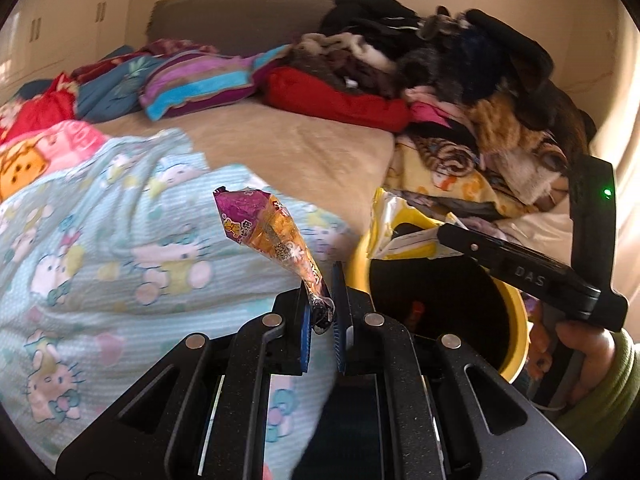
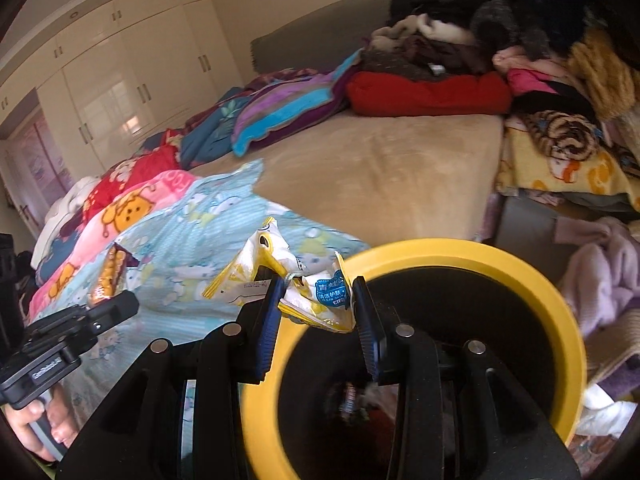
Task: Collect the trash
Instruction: 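Carry the pink and yellow wrappers over the bin with both tools, then open both grippers to drop the wrappers into the bin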
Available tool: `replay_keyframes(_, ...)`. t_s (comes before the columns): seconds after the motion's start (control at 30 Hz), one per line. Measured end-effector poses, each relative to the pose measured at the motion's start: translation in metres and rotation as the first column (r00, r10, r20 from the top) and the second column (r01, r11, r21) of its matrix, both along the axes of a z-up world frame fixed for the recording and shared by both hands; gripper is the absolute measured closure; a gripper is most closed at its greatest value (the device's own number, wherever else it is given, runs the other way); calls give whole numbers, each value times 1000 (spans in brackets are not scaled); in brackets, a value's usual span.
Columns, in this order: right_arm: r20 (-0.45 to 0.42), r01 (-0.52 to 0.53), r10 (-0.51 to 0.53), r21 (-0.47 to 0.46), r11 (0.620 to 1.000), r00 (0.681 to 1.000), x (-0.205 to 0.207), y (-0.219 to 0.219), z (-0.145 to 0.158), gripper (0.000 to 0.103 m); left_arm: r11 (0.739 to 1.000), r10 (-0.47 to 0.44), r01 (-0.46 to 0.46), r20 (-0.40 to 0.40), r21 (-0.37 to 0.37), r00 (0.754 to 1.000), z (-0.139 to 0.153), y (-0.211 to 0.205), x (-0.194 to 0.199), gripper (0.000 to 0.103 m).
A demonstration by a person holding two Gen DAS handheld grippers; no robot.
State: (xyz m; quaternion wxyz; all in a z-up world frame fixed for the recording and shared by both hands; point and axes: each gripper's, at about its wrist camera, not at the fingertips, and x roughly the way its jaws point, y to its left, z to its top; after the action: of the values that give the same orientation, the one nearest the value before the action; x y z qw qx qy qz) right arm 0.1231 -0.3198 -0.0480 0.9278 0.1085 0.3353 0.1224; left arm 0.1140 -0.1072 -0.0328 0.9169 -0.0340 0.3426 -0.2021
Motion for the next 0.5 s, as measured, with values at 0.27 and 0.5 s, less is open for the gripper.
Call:
replay_keyframes(0.27, 8, 81, -81, -10, 997, 997, -15, -42, 1, 69, 995, -99, 99, 11, 25, 995, 1, -46, -10, 98)
replay_keyframes(0.5, 12, 141, -140, -32, 990, 990, -22, -66, 4, 69, 984, -176, 176, 0, 38, 984, -3, -80, -15, 98)
